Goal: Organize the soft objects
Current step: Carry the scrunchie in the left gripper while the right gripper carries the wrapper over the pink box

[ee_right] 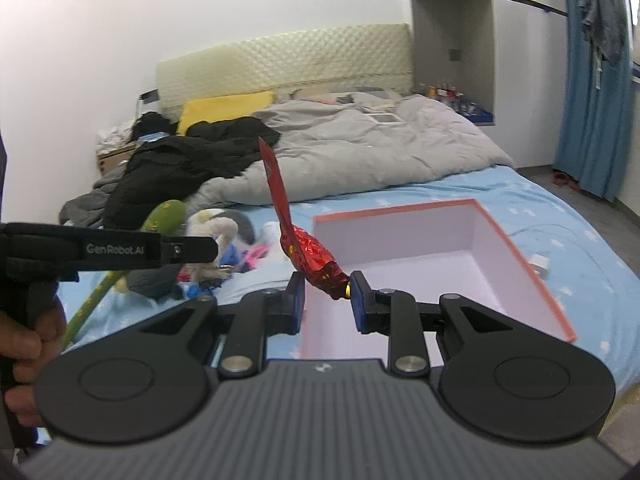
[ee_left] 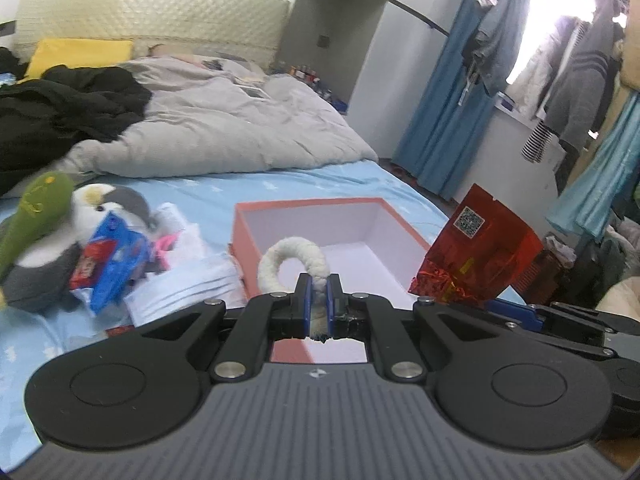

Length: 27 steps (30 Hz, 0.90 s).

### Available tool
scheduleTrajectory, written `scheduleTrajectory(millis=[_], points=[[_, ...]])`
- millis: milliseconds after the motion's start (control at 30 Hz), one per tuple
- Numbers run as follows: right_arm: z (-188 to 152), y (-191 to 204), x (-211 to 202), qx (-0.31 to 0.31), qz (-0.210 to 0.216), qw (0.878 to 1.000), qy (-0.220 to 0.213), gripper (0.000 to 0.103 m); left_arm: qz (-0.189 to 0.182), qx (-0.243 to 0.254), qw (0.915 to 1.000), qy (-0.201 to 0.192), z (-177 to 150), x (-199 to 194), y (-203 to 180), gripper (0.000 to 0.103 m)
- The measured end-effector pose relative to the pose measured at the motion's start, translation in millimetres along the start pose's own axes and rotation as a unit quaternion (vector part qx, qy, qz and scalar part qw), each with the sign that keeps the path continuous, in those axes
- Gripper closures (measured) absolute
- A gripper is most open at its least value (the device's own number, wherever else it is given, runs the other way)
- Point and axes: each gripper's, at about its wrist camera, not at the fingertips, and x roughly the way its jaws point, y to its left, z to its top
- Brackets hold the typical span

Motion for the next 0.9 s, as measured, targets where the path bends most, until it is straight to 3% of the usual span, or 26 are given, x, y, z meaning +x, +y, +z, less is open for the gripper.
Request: scheduleTrajectory(millis=[400,733,900], points=[[-13,-65,18,0.055,-0.058,0.996,0.046,0.075,-0.041,0.04,0.9958,0.071,-2,86,-42,0.094],[-23,-113,68,0.085,-0.088,0.987,0.102,0.075,-0.041,0.074,0.9888,0.123,0,168,-66,0.094],[-29,-127,88,0.101,-0.096,0.982,0.127,0.075,-0.036,0.074,0.9869,0.139,2,189,-63,0.094]])
